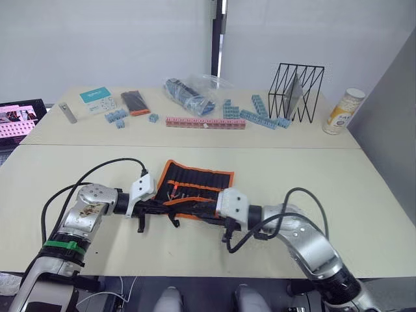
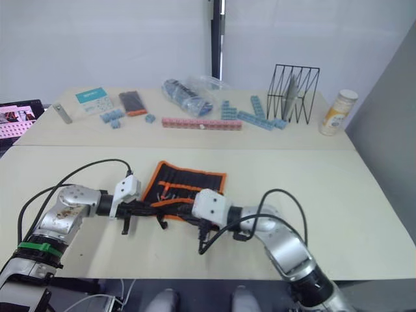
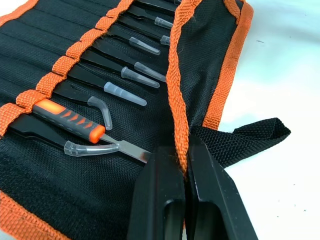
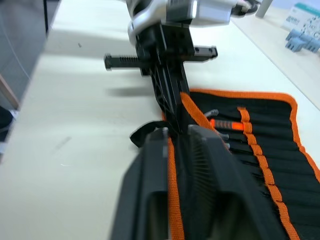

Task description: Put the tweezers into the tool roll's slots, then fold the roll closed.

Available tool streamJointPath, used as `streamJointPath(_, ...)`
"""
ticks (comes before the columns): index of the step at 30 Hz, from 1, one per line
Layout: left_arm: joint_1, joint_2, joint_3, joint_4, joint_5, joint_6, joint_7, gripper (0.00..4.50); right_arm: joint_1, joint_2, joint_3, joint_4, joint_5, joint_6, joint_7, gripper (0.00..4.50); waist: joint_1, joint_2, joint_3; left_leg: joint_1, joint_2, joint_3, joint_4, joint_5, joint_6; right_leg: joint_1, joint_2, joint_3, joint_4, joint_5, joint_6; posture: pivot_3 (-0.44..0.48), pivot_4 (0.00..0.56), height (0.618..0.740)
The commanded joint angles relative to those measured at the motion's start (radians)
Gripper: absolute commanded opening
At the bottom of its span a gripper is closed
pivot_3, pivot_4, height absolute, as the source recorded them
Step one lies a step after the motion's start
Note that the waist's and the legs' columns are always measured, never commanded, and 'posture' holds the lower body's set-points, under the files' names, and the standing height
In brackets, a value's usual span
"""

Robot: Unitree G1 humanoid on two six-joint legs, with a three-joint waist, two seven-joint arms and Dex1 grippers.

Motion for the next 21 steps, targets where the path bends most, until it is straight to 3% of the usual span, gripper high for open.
streamJointPath(1, -0.013, 0.013, 0.008, -0.042, 0.003, 0.018, -0.006, 0.00, -0.021, 0.028, 0.003, 0.063, -0.048, -0.025, -0.053, 0.05, 0.001, 0.000, 0.000, -0.001, 0.000, 0.000, 0.000, 0.000, 0.000, -0.001, 0.000, 0.000, 0.000, 0.000, 0.000, 0.000, 0.150, 0.702)
streamJointPath(9, -0.040, 0.000, 0.019, -0.023, -0.001, 0.028, -0.006, 0.00, -0.018, 0.052, -0.014, 0.159, -0.068, -0.018, -0.087, 0.05, 0.000, 0.000, 0.000, -0.008, 0.000, 0.000, 0.000, 0.000, 0.000, -0.009, 0.000, 0.000, 0.001, 0.000, 0.000, 0.000, 0.150, 0.702)
streamJointPath(17, -0.043, 0.017, 0.111, -0.055, -0.060, 0.011, 0.005, 2.52, -0.011, 0.070, -0.031, 0.187, -0.057, -0.007, -0.091, 0.00, -0.004, 0.000, 0.000, -0.010, 0.000, 0.000, 0.000, 0.001, -0.001, -0.013, 0.000, 0.000, 0.003, 0.000, 0.000, 0.000, 0.150, 0.702)
streamJointPath(21, -0.025, 0.033, 0.156, -0.080, -0.086, 0.008, 0.004, 2.52, -0.020, 0.084, -0.038, 0.201, -0.056, 0.011, -0.101, 0.00, -0.006, 0.000, 0.000, -0.010, 0.000, 0.000, 0.000, 0.001, -0.001, -0.013, 0.000, 0.000, 0.004, 0.000, 0.000, 0.000, 0.150, 0.702)
